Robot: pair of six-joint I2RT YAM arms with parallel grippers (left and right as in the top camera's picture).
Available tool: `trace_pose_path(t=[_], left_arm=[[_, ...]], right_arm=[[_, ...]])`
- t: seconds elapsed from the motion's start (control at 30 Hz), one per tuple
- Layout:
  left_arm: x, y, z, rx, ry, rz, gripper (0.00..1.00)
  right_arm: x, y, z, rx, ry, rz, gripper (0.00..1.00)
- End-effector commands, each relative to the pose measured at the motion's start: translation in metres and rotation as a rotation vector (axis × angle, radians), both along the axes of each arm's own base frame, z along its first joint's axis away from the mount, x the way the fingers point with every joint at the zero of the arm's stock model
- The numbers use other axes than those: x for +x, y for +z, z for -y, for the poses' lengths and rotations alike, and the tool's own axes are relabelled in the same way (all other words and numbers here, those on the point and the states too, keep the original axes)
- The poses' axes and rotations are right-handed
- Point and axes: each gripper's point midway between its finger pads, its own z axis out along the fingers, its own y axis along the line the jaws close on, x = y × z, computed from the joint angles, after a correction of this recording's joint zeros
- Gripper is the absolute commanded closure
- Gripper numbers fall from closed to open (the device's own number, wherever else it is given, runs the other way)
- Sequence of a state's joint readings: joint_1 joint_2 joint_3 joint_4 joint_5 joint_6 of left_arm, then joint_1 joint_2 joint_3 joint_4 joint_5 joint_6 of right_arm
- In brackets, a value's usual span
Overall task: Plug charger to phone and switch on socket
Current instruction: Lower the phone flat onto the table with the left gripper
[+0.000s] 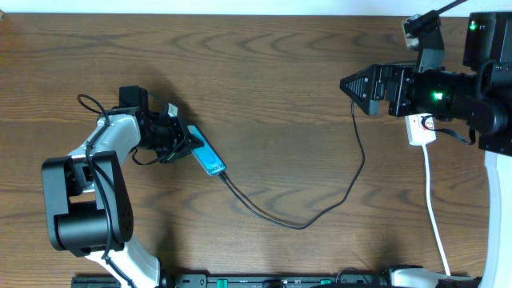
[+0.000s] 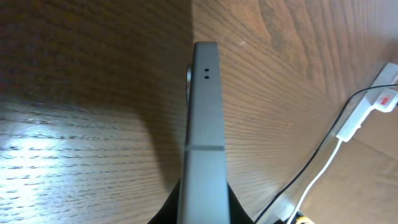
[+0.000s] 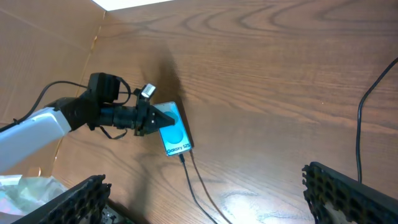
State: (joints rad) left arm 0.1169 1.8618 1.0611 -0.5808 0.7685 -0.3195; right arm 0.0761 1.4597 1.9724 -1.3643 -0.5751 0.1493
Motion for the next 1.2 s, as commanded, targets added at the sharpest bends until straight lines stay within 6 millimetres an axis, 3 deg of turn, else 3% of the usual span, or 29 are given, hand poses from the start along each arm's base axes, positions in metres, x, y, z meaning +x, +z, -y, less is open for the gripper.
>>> trace_pose_path(t=[0.0, 0.67, 0.8, 1.17], left_arm=[[-0.001, -0.003, -0.004, 0.034, -0.025, 0.013, 0.93], [-0.016, -0.013, -0.010, 0.082, -0.032, -0.047, 0.93], [-0.017, -0.013, -0.009, 0.078, -0.032, -0.051, 0.87], [-0.019, -0.013, -0.009, 0.077, -0.032, -0.060, 0.84]], right_arm=[[-0.001, 0.004, -0.001, 0.004, -0.001, 0.006, 0.01], [-0.003, 0.002, -0.001, 0.004, -0.001, -0.006, 0.01], [-0.003, 0.002, -0.001, 0.004, 0.000, -0.006, 0.01], [-0.003, 0.002, -0.001, 0.004, -0.001, -0.007, 0.01]])
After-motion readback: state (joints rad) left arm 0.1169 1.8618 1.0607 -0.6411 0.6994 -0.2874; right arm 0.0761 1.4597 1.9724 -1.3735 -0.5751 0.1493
